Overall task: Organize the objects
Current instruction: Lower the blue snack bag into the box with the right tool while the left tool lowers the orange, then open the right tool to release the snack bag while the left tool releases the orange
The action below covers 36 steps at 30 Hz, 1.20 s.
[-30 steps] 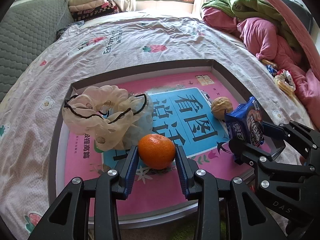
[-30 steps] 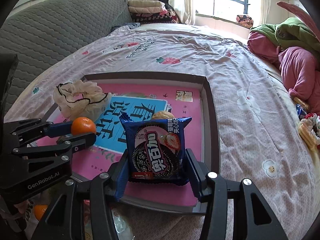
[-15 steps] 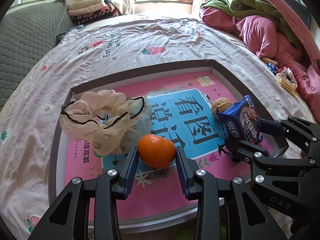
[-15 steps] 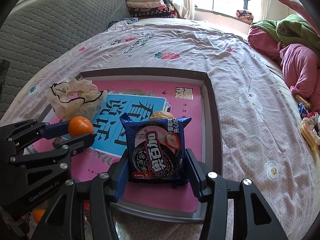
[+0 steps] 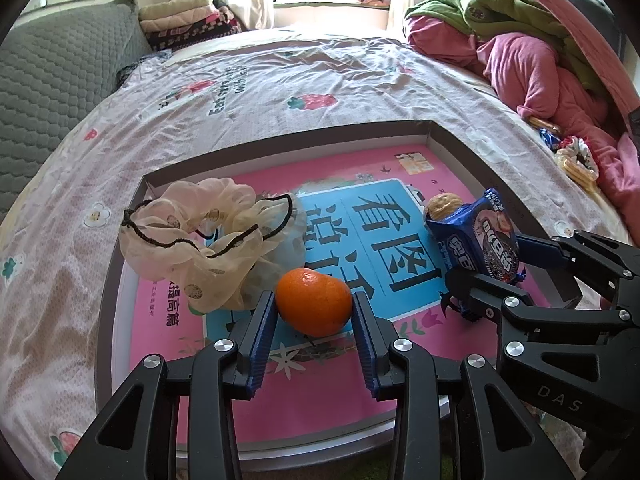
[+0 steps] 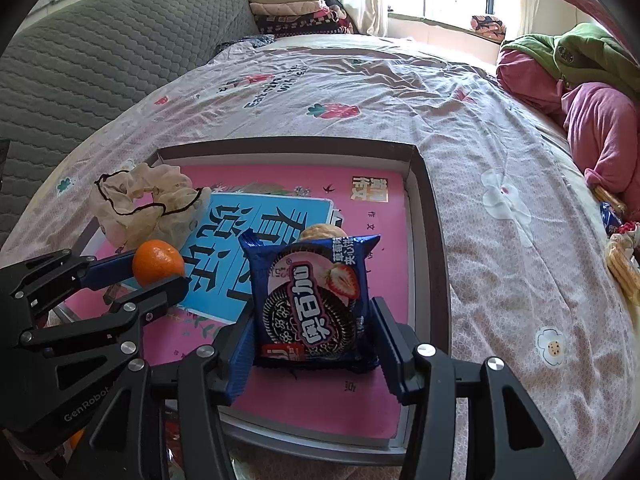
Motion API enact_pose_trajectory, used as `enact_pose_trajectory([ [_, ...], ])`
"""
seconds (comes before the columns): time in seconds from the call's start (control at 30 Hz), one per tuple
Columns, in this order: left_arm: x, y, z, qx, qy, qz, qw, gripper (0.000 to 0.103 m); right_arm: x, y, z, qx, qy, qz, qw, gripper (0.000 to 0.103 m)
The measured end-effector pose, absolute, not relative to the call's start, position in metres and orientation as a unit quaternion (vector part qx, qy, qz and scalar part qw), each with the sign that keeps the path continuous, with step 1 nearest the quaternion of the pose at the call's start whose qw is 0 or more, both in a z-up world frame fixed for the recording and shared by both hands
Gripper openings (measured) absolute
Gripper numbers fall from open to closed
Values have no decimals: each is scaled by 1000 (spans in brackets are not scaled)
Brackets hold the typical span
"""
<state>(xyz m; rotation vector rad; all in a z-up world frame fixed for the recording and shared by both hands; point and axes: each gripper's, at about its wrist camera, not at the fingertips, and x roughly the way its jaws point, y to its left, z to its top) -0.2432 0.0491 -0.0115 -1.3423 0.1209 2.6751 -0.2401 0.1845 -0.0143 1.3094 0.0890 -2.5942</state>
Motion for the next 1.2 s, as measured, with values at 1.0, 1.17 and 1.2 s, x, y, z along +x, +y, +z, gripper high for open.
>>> enact_pose_trajectory([
  [1.0, -239, 31, 10, -430, 18, 900, 66, 53, -231, 187, 3, 404, 31, -908, 110, 62],
  [1.17, -237, 26, 17, -421, 13, 905, 60, 53, -227, 189, 14, 381, 19, -917, 114, 62],
  [1.2, -236, 25, 18, -419, 14, 906, 59, 53, -226, 190, 16, 376, 17, -919, 115, 62],
])
